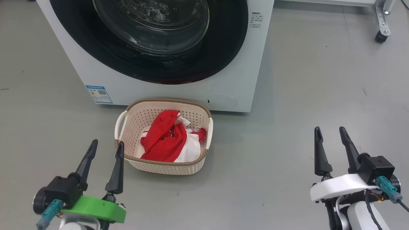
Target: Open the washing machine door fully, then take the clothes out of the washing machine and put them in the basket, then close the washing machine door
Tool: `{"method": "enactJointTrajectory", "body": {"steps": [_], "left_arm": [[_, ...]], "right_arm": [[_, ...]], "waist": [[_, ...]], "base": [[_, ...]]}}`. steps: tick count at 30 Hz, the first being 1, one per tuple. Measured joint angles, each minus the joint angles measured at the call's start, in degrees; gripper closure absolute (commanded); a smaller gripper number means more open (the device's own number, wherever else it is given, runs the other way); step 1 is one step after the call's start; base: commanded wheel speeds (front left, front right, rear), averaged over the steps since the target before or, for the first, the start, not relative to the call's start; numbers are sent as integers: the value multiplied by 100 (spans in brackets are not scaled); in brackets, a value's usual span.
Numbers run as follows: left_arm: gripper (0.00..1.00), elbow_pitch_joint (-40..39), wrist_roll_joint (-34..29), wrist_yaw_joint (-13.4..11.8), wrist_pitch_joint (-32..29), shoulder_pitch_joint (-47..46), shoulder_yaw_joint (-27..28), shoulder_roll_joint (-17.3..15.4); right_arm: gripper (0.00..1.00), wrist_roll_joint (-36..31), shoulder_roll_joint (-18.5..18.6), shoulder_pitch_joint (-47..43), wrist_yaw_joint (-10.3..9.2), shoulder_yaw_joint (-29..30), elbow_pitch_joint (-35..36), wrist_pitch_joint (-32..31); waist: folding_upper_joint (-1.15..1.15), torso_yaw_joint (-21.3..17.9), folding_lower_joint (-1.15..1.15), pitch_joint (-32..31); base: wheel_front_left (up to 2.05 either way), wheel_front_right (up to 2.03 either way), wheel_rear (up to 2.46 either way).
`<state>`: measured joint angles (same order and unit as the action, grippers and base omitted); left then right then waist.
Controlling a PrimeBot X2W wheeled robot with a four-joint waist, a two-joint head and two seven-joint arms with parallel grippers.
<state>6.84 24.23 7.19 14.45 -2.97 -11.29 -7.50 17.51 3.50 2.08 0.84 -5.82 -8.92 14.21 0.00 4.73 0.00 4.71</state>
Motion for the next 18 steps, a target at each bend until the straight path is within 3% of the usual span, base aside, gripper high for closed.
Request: {"method": "enactJointTrajectory", "body": {"steps": [10,11,18], "left_arm": [[0,-1,15,0,0,4,-2,-14],[100,36,60,0,-4,5,-16,-9],[100,391,64,0,-27,116,-86,146]], "right_arm": [[0,-1,-7,-1,0,0,2,0],[100,1,-11,-5,3,-3,-33,-5],[100,10,-100,-243,3,-31,-398,-29]], "waist": [[0,-7,0,-20],[0,-9,0,-26],[0,-10,0,-26]], "base": [[0,0,0],[0,0,0],[0,0,0]]}}
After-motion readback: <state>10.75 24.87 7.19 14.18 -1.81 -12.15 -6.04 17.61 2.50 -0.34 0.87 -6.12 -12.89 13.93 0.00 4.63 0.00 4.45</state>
